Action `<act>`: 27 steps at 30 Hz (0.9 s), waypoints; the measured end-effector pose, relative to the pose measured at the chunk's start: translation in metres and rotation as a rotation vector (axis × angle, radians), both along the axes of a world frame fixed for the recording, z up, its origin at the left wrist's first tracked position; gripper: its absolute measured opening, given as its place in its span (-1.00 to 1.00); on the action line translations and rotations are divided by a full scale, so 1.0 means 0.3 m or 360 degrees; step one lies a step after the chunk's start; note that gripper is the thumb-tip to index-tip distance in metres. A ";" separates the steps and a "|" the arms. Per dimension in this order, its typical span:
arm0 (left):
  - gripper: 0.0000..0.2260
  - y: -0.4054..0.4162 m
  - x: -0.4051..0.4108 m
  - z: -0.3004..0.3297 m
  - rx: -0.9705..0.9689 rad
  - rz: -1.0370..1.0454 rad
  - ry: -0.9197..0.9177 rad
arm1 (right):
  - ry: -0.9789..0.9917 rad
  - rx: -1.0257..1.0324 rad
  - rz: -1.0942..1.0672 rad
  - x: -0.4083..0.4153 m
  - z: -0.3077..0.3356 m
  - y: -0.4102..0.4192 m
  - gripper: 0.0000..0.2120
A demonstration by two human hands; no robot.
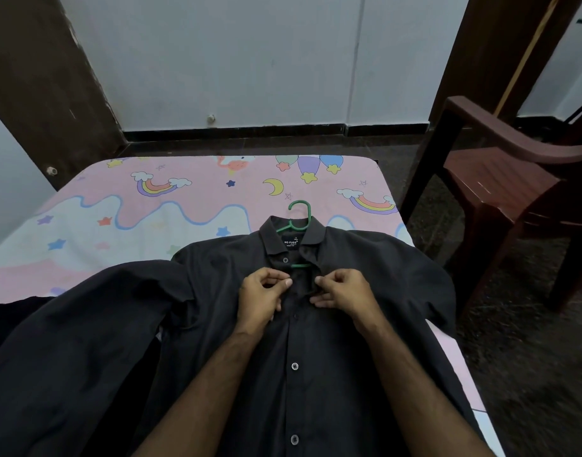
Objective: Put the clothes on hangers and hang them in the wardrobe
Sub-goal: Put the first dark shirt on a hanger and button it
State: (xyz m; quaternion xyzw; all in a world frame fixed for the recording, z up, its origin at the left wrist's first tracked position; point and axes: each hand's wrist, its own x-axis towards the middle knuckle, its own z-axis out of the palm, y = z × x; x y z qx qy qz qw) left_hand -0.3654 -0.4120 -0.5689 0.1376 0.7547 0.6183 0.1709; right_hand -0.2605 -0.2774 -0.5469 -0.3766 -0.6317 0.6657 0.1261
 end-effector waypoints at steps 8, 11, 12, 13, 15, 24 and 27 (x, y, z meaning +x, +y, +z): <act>-0.97 -0.019 0.020 -0.010 0.0192 0.0013 -0.0039 | 0.0206 0.0028 0.0161 -0.035 -0.011 -0.049 -0.79; -0.98 -0.023 0.020 -0.023 0.0218 0.0019 -0.0022 | 0.0247 0.0008 0.0115 -0.049 -0.030 -0.077 -0.84; -0.98 -0.025 0.019 -0.027 0.0226 0.0020 -0.0017 | 0.0230 0.0043 0.0076 -0.053 -0.043 -0.084 -0.83; -0.98 -0.026 0.018 -0.031 0.0235 0.0016 -0.0013 | 0.0208 0.0091 0.0038 -0.055 -0.055 -0.091 -0.82; -0.98 -0.026 0.016 -0.037 0.0244 -0.0004 -0.0005 | 0.0150 0.0246 -0.0022 -0.063 -0.082 -0.103 -0.79; -0.97 -0.027 0.015 -0.062 0.0318 -0.0037 0.0026 | 0.0249 0.0496 -0.0182 -0.064 -0.152 -0.145 -0.90; -0.97 -0.024 0.016 -0.071 0.0331 -0.0017 0.0070 | 0.0341 0.0436 -0.0189 -0.058 -0.155 -0.147 -0.97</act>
